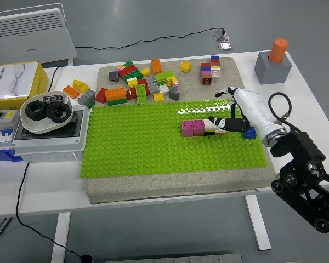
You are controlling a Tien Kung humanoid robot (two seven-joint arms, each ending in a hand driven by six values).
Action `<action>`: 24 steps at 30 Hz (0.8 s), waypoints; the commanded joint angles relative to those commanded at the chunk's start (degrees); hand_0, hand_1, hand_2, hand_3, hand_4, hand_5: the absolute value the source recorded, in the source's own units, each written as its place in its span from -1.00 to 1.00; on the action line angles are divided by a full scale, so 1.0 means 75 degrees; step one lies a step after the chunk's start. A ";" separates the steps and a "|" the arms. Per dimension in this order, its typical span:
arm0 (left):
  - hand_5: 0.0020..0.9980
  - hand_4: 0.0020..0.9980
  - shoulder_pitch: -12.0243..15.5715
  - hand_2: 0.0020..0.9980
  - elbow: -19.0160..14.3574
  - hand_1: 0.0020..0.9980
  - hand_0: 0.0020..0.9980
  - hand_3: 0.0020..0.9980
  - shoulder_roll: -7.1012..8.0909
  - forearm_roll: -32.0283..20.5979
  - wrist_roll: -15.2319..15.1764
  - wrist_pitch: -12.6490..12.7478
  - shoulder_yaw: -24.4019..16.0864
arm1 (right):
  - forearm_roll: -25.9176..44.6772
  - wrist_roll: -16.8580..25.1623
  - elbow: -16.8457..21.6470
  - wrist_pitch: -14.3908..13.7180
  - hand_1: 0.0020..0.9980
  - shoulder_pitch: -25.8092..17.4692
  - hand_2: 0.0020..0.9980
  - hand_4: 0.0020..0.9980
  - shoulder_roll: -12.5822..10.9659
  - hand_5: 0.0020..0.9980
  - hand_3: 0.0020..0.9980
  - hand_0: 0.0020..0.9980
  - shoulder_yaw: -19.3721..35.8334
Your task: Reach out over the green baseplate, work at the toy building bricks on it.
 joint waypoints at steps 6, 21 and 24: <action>-0.26 -0.18 -0.0001 0.00 0.0000 0.19 0.43 0.14 -0.0006 -0.0120 0.0036 0.0017 0.0104 | 0.0305 0.0317 -0.0187 -0.0740 -0.82 -0.0805 -0.51 0.35 0.0061 -0.65 0.35 -0.77 0.0581; -0.24 -0.19 -0.0043 0.00 0.0000 0.19 0.43 0.13 0.0009 -0.0065 0.0178 -0.0009 0.0295 | 0.3033 0.2617 -0.0226 -0.1286 -0.79 -0.1236 -0.51 0.22 0.0446 -0.53 0.35 -0.76 0.0000; -0.25 -0.19 -0.0049 0.01 0.0000 0.19 0.43 0.13 0.0019 -0.0072 0.0192 -0.0026 0.0318 | 0.3178 0.2685 -0.0244 -0.1277 -0.78 -0.1264 -0.50 0.20 0.0454 -0.51 0.34 -0.75 -0.0050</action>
